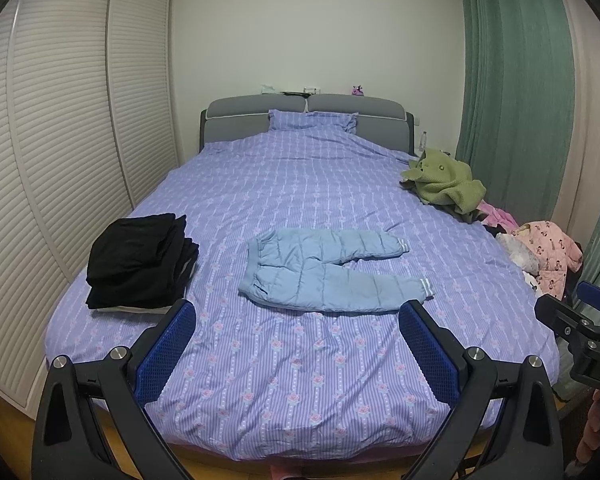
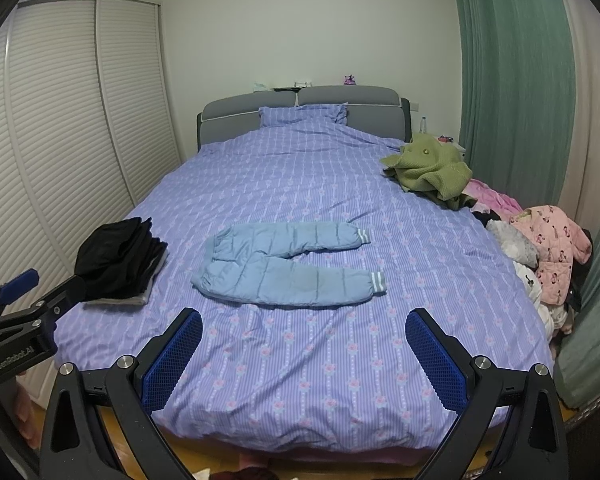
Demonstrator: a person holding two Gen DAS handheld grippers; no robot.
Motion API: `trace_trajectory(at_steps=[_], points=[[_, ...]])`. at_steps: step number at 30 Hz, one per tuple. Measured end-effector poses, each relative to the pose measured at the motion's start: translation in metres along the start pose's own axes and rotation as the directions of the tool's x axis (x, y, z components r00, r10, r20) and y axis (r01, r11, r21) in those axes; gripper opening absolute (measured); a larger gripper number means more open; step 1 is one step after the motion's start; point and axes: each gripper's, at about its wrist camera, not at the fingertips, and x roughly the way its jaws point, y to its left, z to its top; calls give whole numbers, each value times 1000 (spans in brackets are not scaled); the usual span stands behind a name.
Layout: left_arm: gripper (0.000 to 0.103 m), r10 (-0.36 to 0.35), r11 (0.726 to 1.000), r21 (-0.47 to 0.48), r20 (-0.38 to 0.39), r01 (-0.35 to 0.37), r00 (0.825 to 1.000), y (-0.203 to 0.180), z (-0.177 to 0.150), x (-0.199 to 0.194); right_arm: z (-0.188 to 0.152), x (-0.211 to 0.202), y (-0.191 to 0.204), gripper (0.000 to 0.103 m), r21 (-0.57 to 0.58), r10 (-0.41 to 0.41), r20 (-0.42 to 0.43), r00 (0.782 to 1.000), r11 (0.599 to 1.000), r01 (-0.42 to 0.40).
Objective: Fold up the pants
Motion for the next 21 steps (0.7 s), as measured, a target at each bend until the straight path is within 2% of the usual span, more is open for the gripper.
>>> trace_trajectory(at_steps=[21], points=[[103,14,1000,-2,6,-14,1000,-3,2,2,0,0,-2,103,1,3,1,1000,1000,-3]])
